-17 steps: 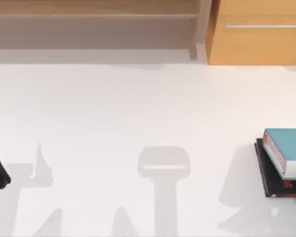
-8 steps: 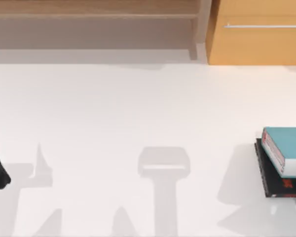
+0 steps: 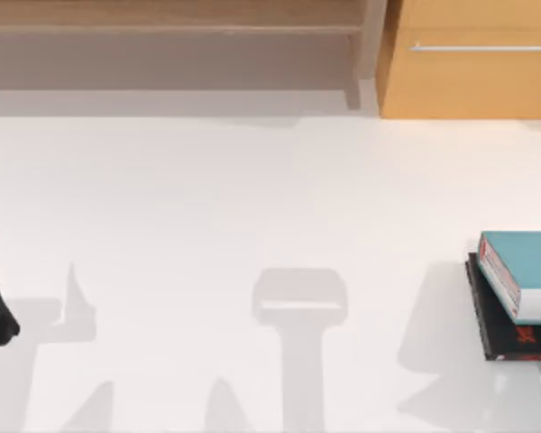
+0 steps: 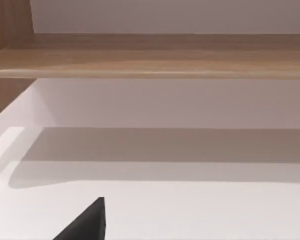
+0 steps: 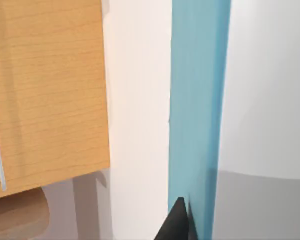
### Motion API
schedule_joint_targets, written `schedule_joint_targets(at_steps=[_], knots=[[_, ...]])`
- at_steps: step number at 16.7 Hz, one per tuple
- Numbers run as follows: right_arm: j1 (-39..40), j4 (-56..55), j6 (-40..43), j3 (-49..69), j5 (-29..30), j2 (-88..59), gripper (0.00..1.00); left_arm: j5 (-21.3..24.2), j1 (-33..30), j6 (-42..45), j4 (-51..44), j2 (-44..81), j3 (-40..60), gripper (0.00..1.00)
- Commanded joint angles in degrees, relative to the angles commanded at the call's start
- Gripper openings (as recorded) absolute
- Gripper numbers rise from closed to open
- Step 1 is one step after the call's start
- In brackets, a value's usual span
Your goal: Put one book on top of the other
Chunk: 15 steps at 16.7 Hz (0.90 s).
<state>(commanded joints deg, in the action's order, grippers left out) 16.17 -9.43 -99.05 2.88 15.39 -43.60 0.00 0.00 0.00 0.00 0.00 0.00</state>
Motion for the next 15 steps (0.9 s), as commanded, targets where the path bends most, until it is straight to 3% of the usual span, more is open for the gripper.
schedule_joint_targets(at_steps=[9, 15], knots=[[0.0, 0.0, 0.0, 0.0, 0.0, 0.0, 0.98, 0.0, 0.0, 0.0, 0.0, 0.0, 0.0, 1.00], [0.0, 0.0, 0.0, 0.0, 0.0, 0.0, 1.00, 0.0, 0.0, 0.0, 0.0, 0.0, 0.0, 1.00]])
